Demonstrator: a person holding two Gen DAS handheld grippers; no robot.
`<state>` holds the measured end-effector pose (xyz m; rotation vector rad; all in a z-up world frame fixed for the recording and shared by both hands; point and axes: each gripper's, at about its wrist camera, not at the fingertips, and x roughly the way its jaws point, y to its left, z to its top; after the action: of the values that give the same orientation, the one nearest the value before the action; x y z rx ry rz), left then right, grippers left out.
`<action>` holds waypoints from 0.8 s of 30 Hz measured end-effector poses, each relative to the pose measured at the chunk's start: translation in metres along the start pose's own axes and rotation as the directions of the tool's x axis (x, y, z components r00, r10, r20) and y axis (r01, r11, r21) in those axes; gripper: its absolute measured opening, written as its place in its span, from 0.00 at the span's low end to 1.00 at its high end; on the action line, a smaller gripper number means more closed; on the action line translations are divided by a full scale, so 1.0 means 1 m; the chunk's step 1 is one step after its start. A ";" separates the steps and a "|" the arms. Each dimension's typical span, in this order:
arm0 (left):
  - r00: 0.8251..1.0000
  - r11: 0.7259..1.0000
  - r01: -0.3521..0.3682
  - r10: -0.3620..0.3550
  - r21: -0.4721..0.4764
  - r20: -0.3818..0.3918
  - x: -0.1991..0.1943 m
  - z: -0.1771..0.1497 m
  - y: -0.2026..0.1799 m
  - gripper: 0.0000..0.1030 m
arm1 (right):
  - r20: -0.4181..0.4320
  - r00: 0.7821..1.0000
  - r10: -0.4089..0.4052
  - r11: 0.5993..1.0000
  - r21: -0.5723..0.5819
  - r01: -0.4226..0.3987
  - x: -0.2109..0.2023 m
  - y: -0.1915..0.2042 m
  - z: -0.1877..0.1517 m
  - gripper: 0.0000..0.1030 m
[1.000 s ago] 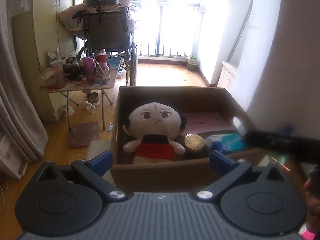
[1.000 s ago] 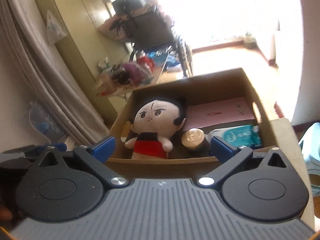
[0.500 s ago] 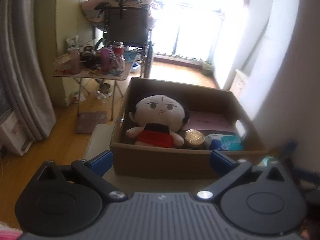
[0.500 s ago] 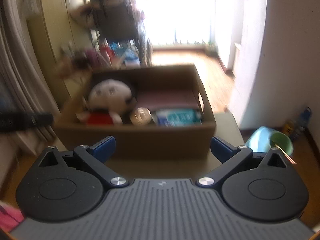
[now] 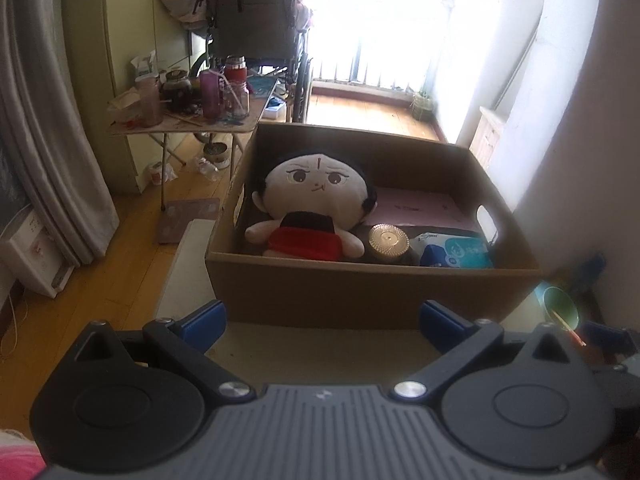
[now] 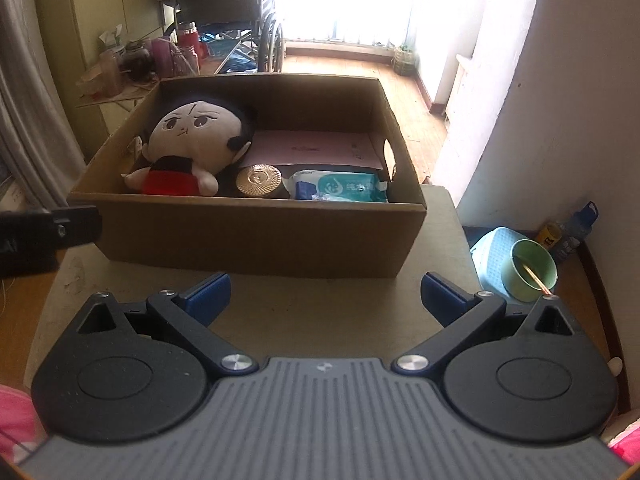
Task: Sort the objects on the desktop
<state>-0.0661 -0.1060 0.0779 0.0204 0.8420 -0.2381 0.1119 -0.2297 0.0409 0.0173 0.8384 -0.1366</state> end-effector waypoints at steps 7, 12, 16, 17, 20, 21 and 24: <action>0.999 1.000 -0.024 0.024 -0.013 -0.028 0.006 0.000 -0.001 1.00 | -0.019 1.000 0.006 1.000 -0.001 -0.006 0.007 0.002 0.002 0.99; 0.999 1.000 -0.024 0.024 0.000 -0.032 0.007 -0.001 -0.003 1.00 | -0.032 0.999 0.009 1.000 0.005 -0.009 0.010 0.001 0.001 0.99; 0.999 1.000 -0.022 0.023 0.004 -0.042 0.010 -0.001 -0.005 1.00 | -0.039 0.999 0.007 1.000 0.006 -0.006 0.011 0.001 0.001 0.99; 0.999 1.000 -0.021 0.021 0.004 -0.045 0.011 -0.001 -0.005 1.00 | -0.041 0.999 0.006 1.000 0.007 -0.006 0.012 0.001 0.001 0.99; 0.998 1.000 -0.023 0.023 0.002 -0.051 0.013 -0.002 -0.005 1.00 | -0.045 0.999 0.007 1.000 0.011 -0.007 0.013 0.000 0.001 0.99; 0.998 1.000 -0.023 0.023 0.002 -0.053 0.014 -0.002 -0.005 1.00 | -0.047 0.999 0.006 1.000 0.012 -0.005 0.014 0.000 0.001 0.99; 0.998 1.000 -0.025 0.025 0.005 -0.056 0.016 -0.003 -0.006 1.00 | -0.056 0.998 0.004 1.000 0.016 -0.003 0.017 0.000 -0.001 0.99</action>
<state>-0.0599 -0.1143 0.0645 0.0417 0.8970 -0.2166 0.1230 -0.2317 0.0277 0.0375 0.8930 -0.1397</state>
